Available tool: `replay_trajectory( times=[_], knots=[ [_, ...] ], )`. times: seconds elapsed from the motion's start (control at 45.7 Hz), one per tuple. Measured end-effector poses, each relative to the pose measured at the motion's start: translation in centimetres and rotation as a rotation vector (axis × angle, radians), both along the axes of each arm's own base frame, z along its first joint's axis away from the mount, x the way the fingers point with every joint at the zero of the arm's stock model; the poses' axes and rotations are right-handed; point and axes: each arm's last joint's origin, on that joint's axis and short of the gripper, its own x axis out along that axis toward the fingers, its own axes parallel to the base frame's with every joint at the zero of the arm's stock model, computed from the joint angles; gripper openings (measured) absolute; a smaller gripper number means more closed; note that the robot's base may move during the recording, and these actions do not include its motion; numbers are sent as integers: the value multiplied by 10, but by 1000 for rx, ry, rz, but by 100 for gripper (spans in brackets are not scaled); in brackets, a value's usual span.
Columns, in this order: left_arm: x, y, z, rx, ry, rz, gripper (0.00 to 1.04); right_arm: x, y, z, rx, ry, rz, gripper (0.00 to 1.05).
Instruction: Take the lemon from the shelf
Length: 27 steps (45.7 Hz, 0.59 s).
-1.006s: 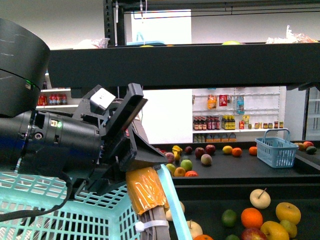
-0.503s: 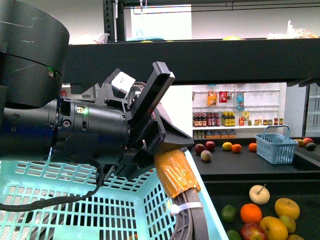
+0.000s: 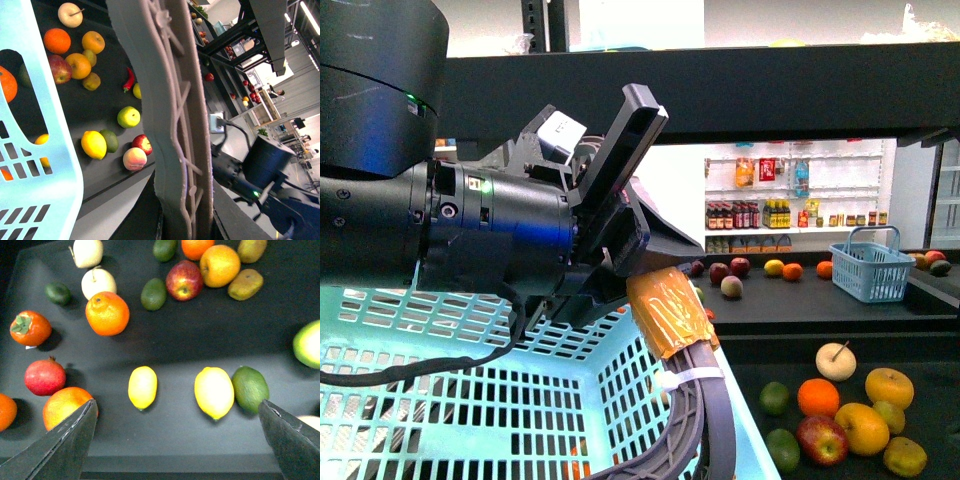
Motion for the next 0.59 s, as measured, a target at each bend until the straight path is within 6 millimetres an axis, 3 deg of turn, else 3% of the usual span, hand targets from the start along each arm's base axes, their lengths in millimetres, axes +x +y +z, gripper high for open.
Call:
replay_trajectory(
  times=[0.044,0.263,0.438,0.591],
  knots=[
    [0,0,0,0,0,-1,11,19,2,-8,-9,30,28,97],
    [0,0,0,0,0,0,11,73,8,-47,-125,134,73,97],
    [0,0,0,0,0,0,11,101,3,-84,-216,220,59,97],
    [0,0,0,0,0,0,11,112,1,-112,-247,288,61,97]
  ],
)
